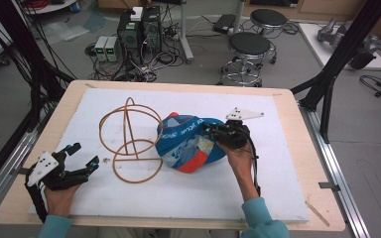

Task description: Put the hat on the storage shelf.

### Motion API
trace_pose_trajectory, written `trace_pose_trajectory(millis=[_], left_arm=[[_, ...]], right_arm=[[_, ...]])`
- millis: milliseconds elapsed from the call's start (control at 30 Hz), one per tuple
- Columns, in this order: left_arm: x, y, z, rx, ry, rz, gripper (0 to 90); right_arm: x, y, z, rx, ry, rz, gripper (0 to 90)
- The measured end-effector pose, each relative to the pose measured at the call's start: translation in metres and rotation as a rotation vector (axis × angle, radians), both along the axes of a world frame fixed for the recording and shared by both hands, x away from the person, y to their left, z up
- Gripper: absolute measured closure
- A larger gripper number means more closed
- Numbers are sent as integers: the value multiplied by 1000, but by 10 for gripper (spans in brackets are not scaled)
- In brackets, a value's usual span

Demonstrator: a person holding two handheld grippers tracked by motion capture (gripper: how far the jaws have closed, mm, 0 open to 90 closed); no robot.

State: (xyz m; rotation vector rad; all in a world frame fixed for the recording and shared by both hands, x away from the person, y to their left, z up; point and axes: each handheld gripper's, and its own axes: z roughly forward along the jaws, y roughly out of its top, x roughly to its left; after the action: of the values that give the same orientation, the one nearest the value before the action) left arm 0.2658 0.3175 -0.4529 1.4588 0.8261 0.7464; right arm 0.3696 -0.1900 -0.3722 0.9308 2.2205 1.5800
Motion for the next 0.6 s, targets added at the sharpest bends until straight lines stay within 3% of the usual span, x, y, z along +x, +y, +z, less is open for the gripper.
trace_pose_trajectory(millis=[233,300,433,467,600], left_arm=[[0,0,0,3,0,1,146],[0,0,0,2,0,2,146],[0,-1,0,6,0,3,147],[0,-1,0,6,-1,4,147],[0,-1,0,5,-1,4,147]], right_arm=[[-9,-11,12,57,-31,-23,833],[-13,-14,15,93,-41,-31,833],[-19,-18,21,136,-94,-46,832],[-23,-20,25,144,-134,-60,833],[-26,-22,28,162,-154,-66,833]])
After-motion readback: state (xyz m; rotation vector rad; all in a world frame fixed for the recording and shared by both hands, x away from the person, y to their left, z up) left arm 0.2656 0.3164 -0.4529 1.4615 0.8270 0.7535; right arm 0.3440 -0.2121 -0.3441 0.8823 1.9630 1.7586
